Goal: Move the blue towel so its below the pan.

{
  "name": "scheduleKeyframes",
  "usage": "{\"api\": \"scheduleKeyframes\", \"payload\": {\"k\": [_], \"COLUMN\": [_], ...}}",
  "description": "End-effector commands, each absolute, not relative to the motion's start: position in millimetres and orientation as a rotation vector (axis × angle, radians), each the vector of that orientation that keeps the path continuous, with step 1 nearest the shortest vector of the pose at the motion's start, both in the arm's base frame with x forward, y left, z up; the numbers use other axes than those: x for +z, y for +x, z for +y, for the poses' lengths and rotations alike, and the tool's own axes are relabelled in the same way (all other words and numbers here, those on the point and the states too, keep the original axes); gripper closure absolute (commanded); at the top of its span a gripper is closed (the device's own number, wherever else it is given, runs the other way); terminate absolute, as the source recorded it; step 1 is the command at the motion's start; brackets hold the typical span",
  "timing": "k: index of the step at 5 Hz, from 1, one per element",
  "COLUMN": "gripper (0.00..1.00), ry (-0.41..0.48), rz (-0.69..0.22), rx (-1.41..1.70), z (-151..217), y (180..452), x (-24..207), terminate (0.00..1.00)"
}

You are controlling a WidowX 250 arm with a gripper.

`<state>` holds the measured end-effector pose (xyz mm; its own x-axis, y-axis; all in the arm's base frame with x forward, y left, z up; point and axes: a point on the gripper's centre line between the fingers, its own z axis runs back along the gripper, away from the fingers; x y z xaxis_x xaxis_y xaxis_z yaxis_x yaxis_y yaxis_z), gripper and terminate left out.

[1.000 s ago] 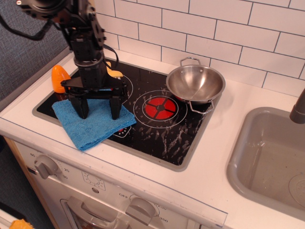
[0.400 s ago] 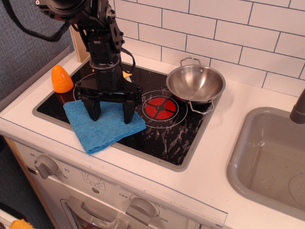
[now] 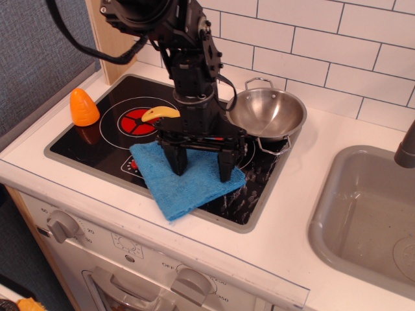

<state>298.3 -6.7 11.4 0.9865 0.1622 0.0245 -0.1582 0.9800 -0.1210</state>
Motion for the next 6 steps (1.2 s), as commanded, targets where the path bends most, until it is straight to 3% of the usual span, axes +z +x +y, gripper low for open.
{"api": "scheduleKeyframes", "payload": {"k": [1,3,6], "gripper": [0.0,0.0,0.0], "ry": [-0.149,-0.177,-0.129], "rz": [-0.059,-0.074,-0.137], "rx": [0.043,-0.027,0.004], "z": [-45,-69,-48], "y": [294,297,305], "x": [26,32,53], "terminate": [0.0,0.0,0.0]}}
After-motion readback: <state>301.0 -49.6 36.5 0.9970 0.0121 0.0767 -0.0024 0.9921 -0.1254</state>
